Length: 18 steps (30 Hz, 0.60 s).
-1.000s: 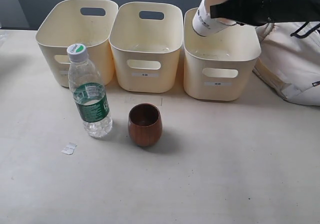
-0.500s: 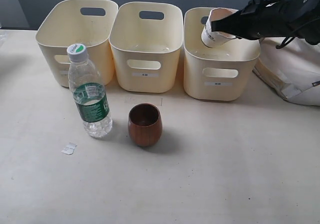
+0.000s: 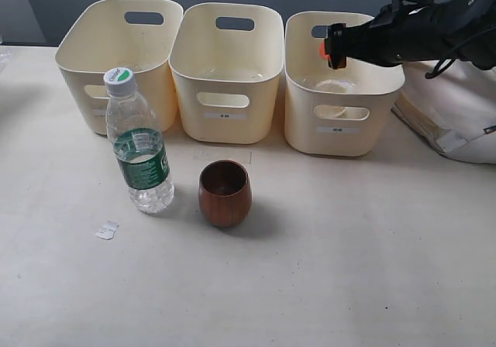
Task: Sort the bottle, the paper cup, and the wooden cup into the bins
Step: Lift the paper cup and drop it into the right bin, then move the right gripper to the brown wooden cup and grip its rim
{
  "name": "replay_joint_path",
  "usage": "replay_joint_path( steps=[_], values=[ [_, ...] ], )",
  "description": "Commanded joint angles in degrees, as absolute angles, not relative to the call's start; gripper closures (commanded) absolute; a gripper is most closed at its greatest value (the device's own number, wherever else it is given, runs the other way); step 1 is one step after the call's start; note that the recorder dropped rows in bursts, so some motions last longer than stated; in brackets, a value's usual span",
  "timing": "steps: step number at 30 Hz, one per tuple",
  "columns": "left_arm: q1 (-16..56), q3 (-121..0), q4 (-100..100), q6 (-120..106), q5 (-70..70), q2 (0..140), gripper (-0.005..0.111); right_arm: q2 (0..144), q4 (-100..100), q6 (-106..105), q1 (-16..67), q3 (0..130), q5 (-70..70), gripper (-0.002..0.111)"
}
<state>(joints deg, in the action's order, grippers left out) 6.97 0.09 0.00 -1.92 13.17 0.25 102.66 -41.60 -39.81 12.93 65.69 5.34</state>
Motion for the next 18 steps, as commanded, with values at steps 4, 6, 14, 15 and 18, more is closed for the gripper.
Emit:
replay_joint_path(
  steps=[4, 6, 14, 15, 18],
  values=[
    [7.0, 0.0, 0.0, -1.7, 12.9, 0.0, 0.107, 95.8, -42.1, -39.8, 12.6, 66.0, 14.0, 0.004],
    [7.0, 0.0, 0.0, -1.7, 12.9, 0.0, 0.107, 92.8, -42.1, -39.8, 12.8, 66.0, 17.7, 0.004],
    [7.0, 0.0, 0.0, -1.7, 12.9, 0.0, 0.107, 88.2, -41.0, -42.1, 20.8, 66.0, 30.4, 0.004],
    [7.0, 0.0, 0.0, -1.7, 12.9, 0.0, 0.107, 88.6, -40.8, -42.4, 22.4, 66.0, 30.7, 0.004],
    [7.0, 0.0, 0.0, -1.7, 12.9, 0.0, 0.107, 91.7, -39.7, -42.5, 28.6, 66.0, 30.4, 0.004]
  ],
)
